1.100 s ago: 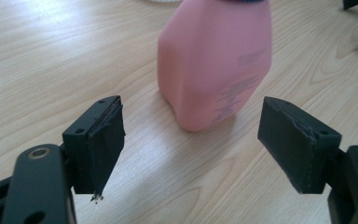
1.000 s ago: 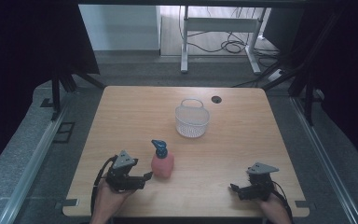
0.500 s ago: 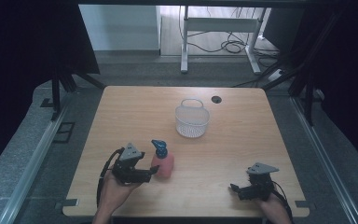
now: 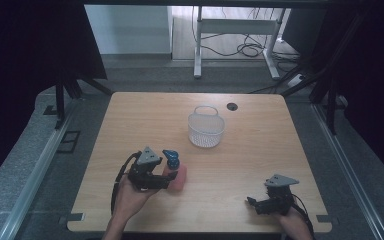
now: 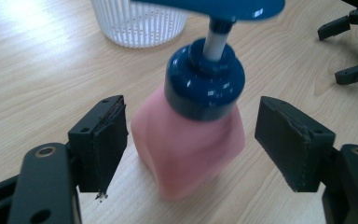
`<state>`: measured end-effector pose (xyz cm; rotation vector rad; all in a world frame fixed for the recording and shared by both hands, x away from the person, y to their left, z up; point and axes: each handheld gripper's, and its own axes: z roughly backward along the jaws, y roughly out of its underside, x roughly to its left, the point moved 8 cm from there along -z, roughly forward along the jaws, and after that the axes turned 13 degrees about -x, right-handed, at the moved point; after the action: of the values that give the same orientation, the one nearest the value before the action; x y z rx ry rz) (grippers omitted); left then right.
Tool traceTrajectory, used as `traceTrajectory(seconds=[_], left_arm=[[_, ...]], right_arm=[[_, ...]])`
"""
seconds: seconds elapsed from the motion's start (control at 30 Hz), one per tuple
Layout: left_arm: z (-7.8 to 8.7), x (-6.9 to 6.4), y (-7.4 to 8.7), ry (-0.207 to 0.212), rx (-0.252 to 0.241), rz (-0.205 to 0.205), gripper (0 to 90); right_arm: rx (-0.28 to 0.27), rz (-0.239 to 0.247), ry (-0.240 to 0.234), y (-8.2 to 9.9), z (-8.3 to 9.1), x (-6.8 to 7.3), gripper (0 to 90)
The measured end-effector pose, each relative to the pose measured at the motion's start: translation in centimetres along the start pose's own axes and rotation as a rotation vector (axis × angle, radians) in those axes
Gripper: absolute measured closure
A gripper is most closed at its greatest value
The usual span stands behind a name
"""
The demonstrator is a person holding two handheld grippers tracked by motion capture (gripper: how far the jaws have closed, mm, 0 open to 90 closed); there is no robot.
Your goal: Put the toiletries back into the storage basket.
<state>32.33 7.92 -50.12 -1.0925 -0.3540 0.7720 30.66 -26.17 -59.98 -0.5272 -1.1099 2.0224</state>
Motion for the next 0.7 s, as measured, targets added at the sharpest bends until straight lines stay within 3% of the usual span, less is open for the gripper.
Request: traceTrajectory(seconds=[0.5, 0.7], left_arm=[[-1.2, -0.3, -1.3, 0.018, 0.002, -0.007, 36.5], [-1.5, -0.3, -1.4, 0.016, 0.008, -0.019, 48.8]], right_arm=[[0.000, 0.001, 0.000, 0.0, 0.0, 0.0, 0.0], [0.001, 0.002, -0.001, 0.0, 0.0, 0.0, 0.0]])
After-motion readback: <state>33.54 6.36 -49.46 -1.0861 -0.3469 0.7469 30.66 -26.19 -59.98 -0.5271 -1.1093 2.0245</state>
